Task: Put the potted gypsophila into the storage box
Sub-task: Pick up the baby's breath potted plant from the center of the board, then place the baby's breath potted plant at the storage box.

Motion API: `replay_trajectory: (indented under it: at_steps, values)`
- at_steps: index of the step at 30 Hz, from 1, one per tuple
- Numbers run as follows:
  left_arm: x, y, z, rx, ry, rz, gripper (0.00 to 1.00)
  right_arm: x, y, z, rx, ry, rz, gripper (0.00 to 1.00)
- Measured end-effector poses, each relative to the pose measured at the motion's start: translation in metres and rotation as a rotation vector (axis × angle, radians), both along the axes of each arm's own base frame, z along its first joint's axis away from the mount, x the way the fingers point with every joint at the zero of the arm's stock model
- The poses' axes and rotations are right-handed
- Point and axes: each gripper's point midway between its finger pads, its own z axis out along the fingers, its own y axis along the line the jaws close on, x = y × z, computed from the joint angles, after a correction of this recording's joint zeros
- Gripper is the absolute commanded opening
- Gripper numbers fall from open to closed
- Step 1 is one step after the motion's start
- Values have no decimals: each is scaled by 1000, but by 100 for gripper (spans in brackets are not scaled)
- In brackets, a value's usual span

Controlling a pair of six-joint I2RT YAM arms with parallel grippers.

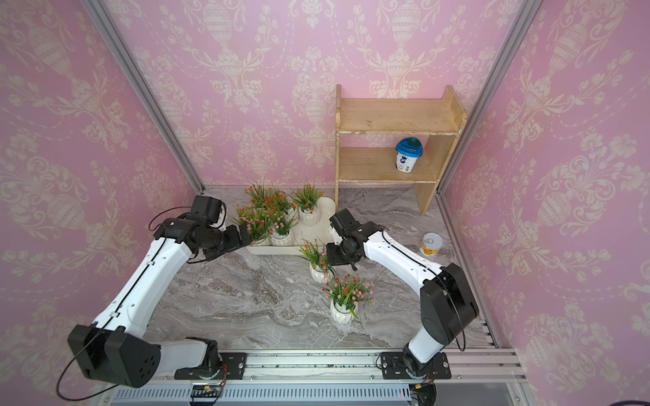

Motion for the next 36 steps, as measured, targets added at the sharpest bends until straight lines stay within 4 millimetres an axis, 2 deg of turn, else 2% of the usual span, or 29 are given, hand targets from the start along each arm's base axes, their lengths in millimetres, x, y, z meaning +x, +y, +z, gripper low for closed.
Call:
replay_trajectory:
  at_steps: [14,18,23,30,36]
  values:
    - [0,2,0,0,0,7,99,26,17,34,5,-48,41,0]
    - [1,3,0,0,0,10,99,38,24,46,4,-68,57,0]
    - [0,4,0,1,2,11,99,65,32,59,6,-100,49,0]
    - [-1,7,-1,2,8,21,99,110,32,57,3,-110,1,0]
    - [0,10,-1,3,9,28,99,138,36,43,-1,-102,-17,0]
